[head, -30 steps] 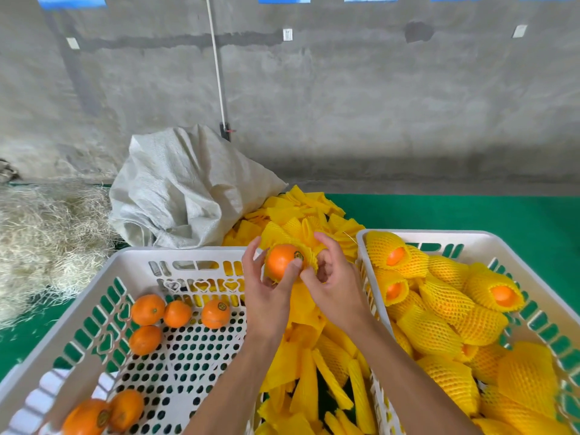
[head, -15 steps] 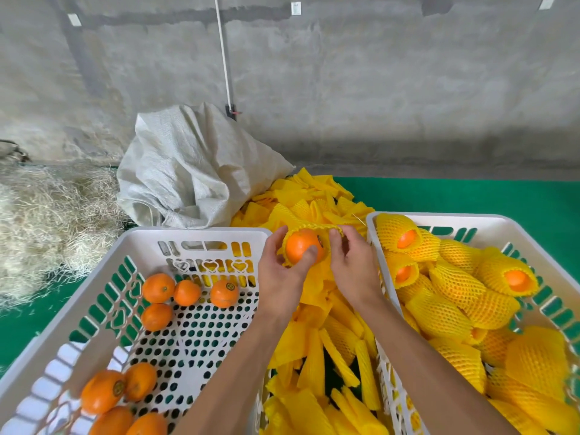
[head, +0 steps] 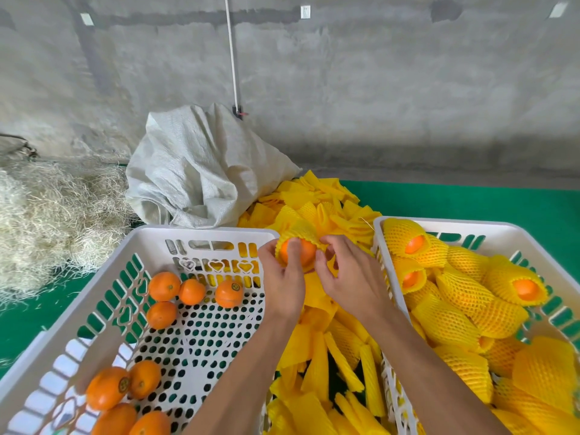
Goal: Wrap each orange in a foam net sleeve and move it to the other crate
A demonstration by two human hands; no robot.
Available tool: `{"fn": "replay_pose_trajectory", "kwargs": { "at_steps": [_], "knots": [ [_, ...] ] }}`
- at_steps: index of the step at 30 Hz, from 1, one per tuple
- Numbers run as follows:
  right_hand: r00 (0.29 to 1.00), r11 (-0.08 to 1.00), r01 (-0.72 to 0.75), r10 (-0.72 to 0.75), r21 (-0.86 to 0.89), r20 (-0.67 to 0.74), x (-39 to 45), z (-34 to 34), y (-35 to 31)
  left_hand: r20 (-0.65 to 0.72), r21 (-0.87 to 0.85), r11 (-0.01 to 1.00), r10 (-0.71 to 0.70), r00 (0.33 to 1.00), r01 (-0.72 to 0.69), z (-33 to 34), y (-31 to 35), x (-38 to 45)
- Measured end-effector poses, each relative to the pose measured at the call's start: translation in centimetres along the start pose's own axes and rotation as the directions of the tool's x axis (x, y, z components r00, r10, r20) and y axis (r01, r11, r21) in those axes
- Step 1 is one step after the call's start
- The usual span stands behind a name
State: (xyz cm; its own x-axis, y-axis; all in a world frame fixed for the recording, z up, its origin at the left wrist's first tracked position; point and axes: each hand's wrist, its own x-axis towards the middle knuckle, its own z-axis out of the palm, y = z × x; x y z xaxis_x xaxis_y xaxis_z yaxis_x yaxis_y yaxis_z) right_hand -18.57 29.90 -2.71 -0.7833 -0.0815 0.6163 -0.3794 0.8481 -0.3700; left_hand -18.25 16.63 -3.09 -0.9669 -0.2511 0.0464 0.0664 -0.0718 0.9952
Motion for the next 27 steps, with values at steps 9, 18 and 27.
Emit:
{"fn": "replay_pose_trajectory", "kwargs": {
  "at_steps": [9,18,27],
  "knots": [
    [0.974,0.97,-0.166,0.133,0.178,0.184,-0.1,0.3,0.9,0.139,0.068,0.998,-0.027,0.99,0.017,0.2,0.1,0.1],
    [0.949,0.976,0.182,-0.207,-0.121,-0.239,0.5,-1.2,-0.4,-0.024,-0.069,0.996,-0.063,0.998,0.061,0.1,0.5,0.2],
    [0.968,0.97,-0.22,0.204,0.1,0.145,-0.8,0.7,-1.9,0.057,-0.114,0.993,0.015,0.998,-0.008,-0.3,1.0,-0.1]
  ]
}}
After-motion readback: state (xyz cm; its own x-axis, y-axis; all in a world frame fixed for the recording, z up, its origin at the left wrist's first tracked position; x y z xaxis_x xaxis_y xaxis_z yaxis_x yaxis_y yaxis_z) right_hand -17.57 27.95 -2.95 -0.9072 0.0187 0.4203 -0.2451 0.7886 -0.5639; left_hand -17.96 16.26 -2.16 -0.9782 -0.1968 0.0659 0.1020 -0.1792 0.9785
